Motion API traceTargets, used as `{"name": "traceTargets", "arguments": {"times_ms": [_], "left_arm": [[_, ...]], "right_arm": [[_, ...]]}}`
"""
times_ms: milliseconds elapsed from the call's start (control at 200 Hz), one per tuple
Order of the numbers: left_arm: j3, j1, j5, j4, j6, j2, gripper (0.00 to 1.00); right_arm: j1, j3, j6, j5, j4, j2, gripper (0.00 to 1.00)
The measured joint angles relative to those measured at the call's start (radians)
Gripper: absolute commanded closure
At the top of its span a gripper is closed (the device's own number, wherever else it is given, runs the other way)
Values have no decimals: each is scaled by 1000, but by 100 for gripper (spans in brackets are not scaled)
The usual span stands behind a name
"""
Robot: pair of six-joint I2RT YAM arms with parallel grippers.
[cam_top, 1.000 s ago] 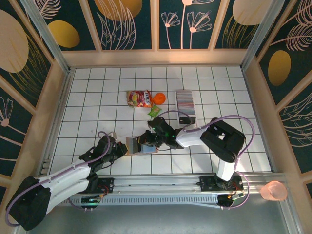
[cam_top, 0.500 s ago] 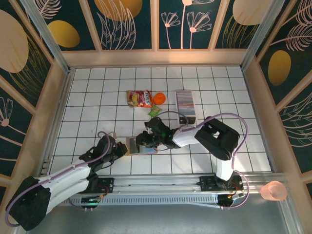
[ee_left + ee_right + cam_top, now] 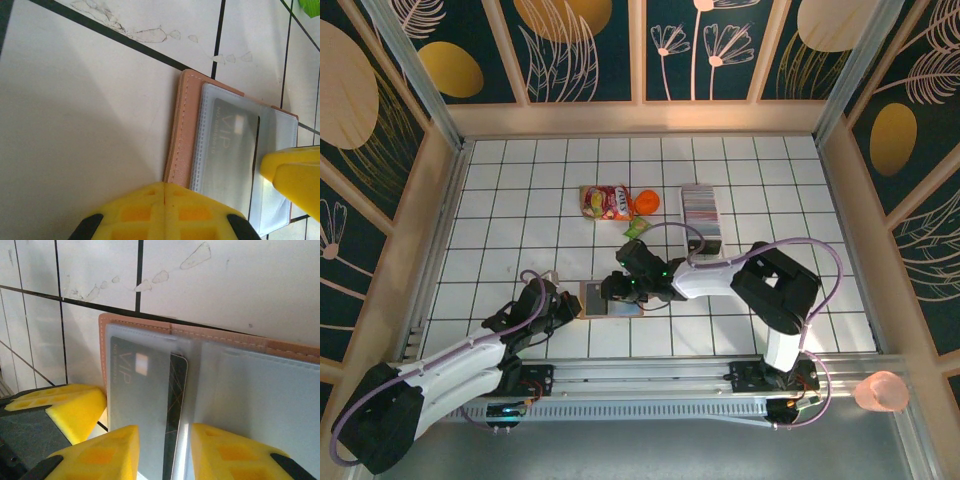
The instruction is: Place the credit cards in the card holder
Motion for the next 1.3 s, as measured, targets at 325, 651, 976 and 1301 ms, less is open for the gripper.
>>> {"name": "traceTargets", "arguments": {"times_ms": [325, 651, 976, 1301], "left_arm": [[-5, 0, 0, 2, 0, -9, 100], [-10, 0, 0, 2, 0, -15, 100], [-13, 0, 0, 6, 0, -15, 100], [-15, 0, 0, 6, 0, -20, 100]], "right_arm": [[29, 83, -19, 9, -31, 53, 73], [44, 86, -35, 37, -42, 51, 71], [50, 60, -38, 120, -71, -40, 70], [50, 56, -38, 129, -113, -11, 70]]}}
